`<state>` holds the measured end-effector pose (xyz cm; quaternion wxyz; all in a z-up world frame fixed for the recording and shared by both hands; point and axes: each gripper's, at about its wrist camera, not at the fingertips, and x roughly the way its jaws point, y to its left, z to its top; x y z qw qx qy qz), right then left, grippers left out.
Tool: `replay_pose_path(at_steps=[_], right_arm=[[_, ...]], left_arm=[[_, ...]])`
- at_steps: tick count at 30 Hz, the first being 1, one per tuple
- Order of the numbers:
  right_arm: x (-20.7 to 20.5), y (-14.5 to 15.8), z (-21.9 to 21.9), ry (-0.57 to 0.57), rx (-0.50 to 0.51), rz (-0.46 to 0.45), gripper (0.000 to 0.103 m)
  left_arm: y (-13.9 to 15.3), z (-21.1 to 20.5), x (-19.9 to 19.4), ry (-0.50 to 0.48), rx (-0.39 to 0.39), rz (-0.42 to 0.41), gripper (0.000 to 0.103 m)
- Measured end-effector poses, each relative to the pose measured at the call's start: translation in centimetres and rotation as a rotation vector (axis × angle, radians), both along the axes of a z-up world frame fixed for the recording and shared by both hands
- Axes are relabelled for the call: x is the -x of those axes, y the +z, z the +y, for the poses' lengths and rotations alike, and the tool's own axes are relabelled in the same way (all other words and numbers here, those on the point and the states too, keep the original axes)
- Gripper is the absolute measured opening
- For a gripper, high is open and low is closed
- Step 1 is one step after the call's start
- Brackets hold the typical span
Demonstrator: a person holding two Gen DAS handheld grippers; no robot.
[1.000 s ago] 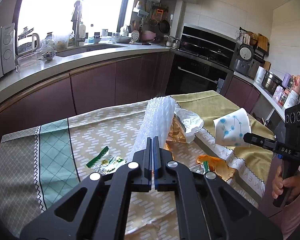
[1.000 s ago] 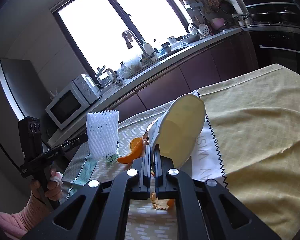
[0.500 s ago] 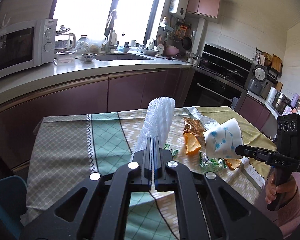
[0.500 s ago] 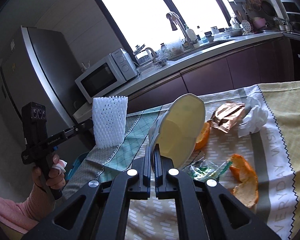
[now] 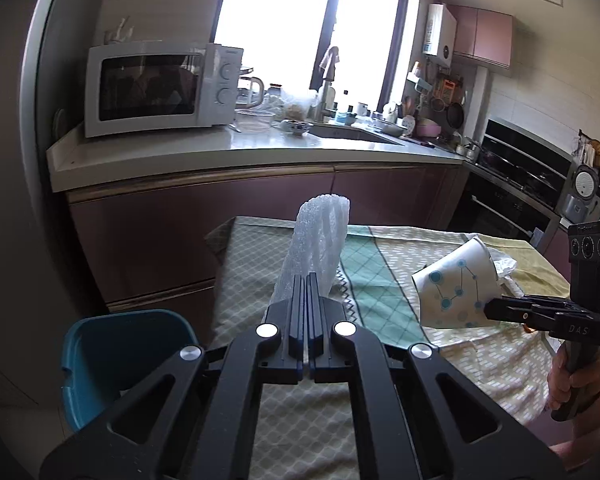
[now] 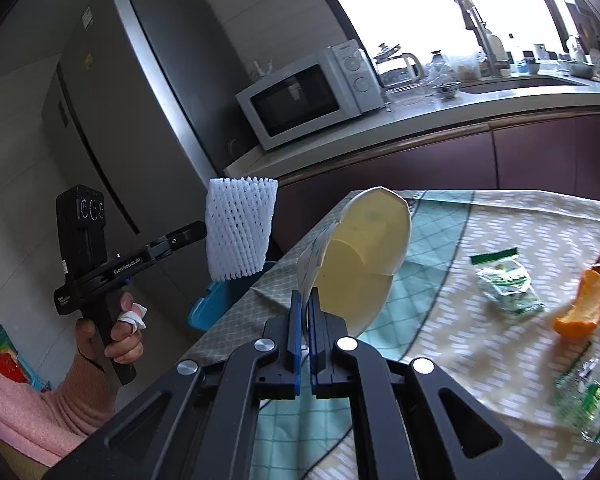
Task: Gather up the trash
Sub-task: 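Carry the foam sleeve with the left tool while the right tool carries the cup to the bin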
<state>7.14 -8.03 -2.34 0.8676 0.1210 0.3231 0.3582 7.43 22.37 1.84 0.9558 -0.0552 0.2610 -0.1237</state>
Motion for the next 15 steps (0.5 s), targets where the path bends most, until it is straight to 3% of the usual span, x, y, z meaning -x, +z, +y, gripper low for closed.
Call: replay_pose_path(at_steps=[8, 15], right_arm=[[-2.3, 0.2, 8.3, 0.181, 0.036, 0.013, 0.002], [-4.3, -0.3, 14.5, 0.282, 0.057, 0.049, 0.002]], left_arm=[[-1.7, 7.9, 1.5, 0.165, -0.014, 0.044, 0.002], [-4.7, 11.9, 1.5, 0.246, -0.018, 0.115, 0.002]])
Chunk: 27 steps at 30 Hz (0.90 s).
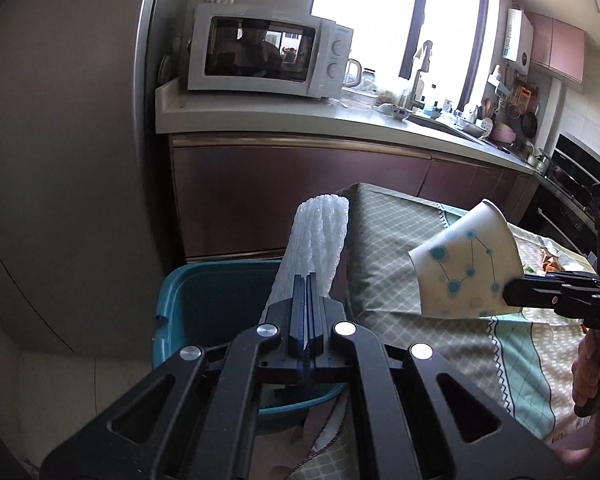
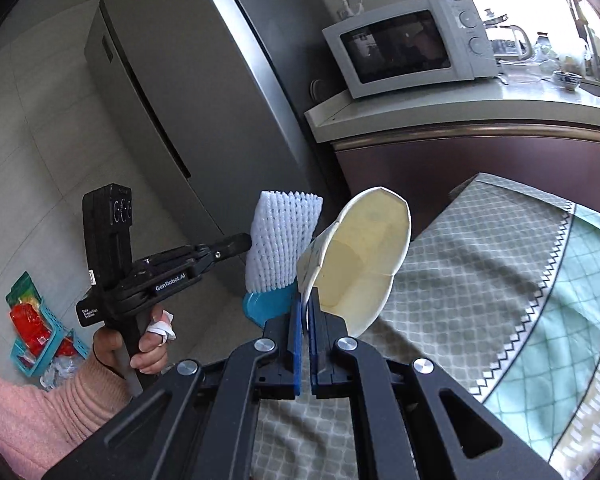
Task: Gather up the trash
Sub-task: 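Carry the foam sleeve with the left tool while the right tool carries the cup to the bin, then release the foam sleeve from the left tool while the right tool drops the cup into the bin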
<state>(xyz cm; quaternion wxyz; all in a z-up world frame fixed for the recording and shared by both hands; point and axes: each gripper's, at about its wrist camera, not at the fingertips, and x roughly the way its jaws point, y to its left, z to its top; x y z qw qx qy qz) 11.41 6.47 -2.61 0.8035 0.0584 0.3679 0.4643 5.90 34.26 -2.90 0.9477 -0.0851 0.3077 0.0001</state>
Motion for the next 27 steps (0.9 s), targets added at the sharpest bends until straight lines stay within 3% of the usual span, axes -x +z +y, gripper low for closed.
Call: replay_pose_path(at_steps=[15, 27], right_arm=[[-3.5, -4.1, 9.5, 0.035, 0.18, 0.055, 0.002], [-4.3, -5.4, 10.5, -0.01, 0.208, 0.066, 0.013]], left_arm=[[-6.4, 3.5, -2.4, 0.072, 0.036, 0.153, 0.002], [-9.4, 2.7, -3.7, 0.056, 0.097, 0.207, 0.003]])
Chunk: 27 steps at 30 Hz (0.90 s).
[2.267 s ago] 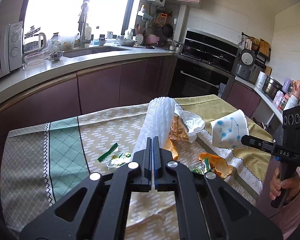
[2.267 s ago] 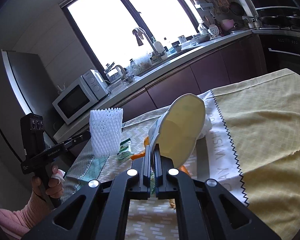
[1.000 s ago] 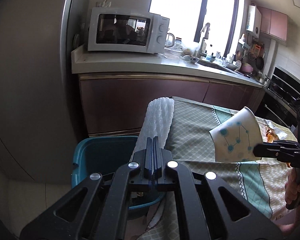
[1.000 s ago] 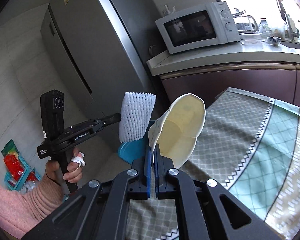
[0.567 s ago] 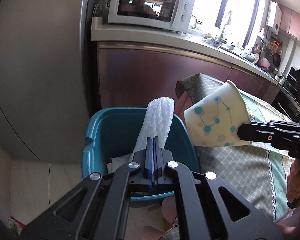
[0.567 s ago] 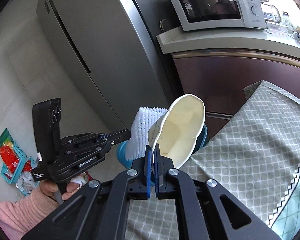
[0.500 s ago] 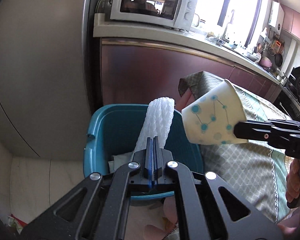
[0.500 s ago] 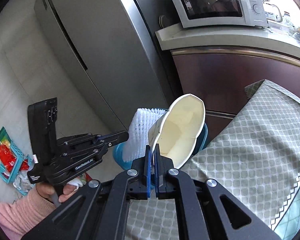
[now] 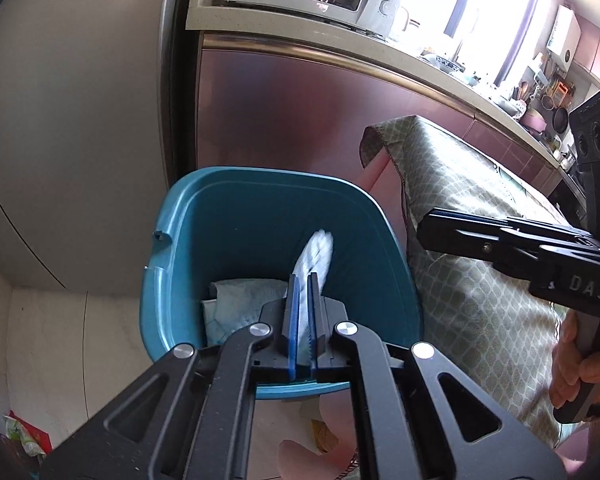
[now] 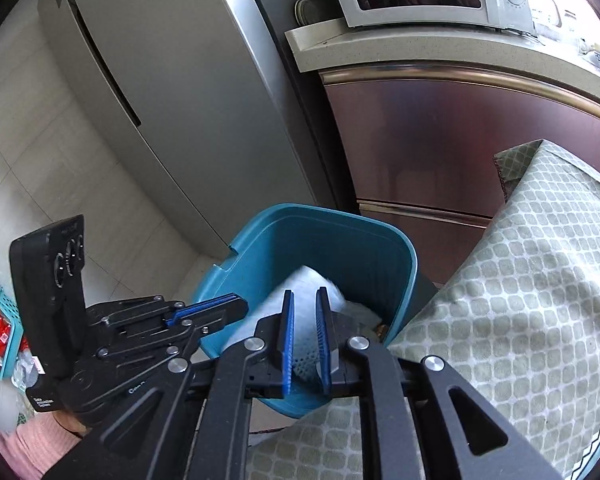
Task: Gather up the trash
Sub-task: 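Release the foam sleeve from the left tool while the right tool drops the cup into the bin, then grasp the green snack packet with the left tool while the right tool grasps an orange peel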
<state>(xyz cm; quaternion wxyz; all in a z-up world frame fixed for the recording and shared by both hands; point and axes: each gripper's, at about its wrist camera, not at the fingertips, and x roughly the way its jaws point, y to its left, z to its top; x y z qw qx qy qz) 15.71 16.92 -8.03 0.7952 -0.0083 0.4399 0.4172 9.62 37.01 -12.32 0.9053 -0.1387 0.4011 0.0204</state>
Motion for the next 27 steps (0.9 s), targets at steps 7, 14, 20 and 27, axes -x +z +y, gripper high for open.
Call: replay_pose_path(at_steps=[7, 14, 20, 27], right_arm=[[1.9, 1.4, -2.8, 0.0, -0.045, -0.026, 0.02], [4.9, 3.2, -8.2, -0.02, -0.083, -0.085, 0.032], [7.3, 3.2, -15.8, -0.144, -0.106, -0.1, 0.037], [9.9, 3.1, -26.4, -0.408, -0.106, -0.112, 0.039]], left_arm=[[0.0, -1.5, -0.5, -0.02, 0.015, -0.011, 0.003], [2.4, -4.7, -0.5, -0.1, 0.04, -0.093, 0.009], [5.2, -10.0, -0.8, -0.238, 0.03, -0.17, 0.023], [7.5, -18.3, -1.4, -0.428, 0.036, -0.211, 0.034]])
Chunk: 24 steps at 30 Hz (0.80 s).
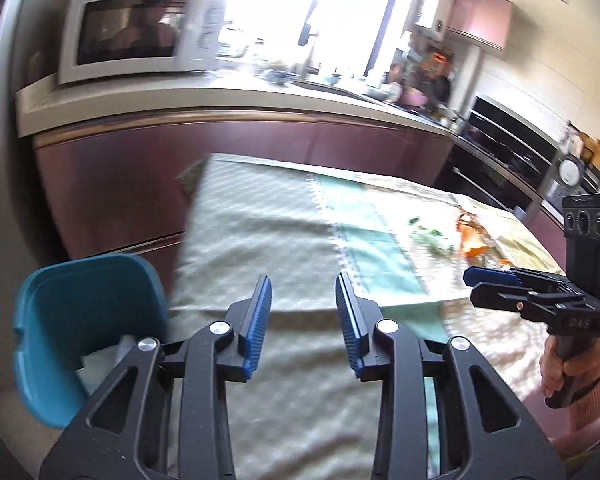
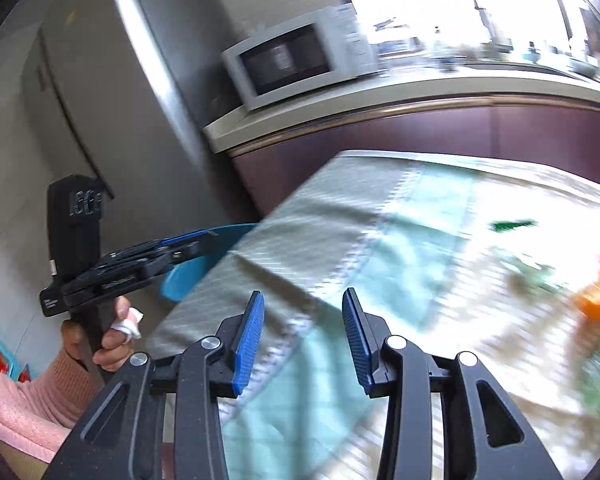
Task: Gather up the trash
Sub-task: 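Grasp the green snack packet with the left tool while the right tool grasps an orange peel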
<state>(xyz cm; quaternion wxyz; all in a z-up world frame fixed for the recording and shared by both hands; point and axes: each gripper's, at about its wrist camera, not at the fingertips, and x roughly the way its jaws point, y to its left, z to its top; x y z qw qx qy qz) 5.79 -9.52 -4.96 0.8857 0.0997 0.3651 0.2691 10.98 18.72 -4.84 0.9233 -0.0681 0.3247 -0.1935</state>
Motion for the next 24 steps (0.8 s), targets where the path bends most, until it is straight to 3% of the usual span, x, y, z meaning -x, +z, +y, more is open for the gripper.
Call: replay_pose_path(at_steps=[11, 17, 24], right_arm=[[3.7, -0.7, -13.8, -0.361, 0.035, -0.001, 0.043], [4.2, -2.4, -18.8, -0.477, 0.037, 0.034, 0.043], [3.8, -3.8, -21.2, -0.528, 0.056, 0.065, 0.043]], left_arm=[[-1.3, -13.1, -3.6, -0.213, -0.007, 0.076, 0.034], [-2.0, -17.1, -7.3, -0.229, 0.001, 0.125, 0.034], [-3.0, -19.3, -11.4, -0.196, 0.007, 0.19, 0.034]])
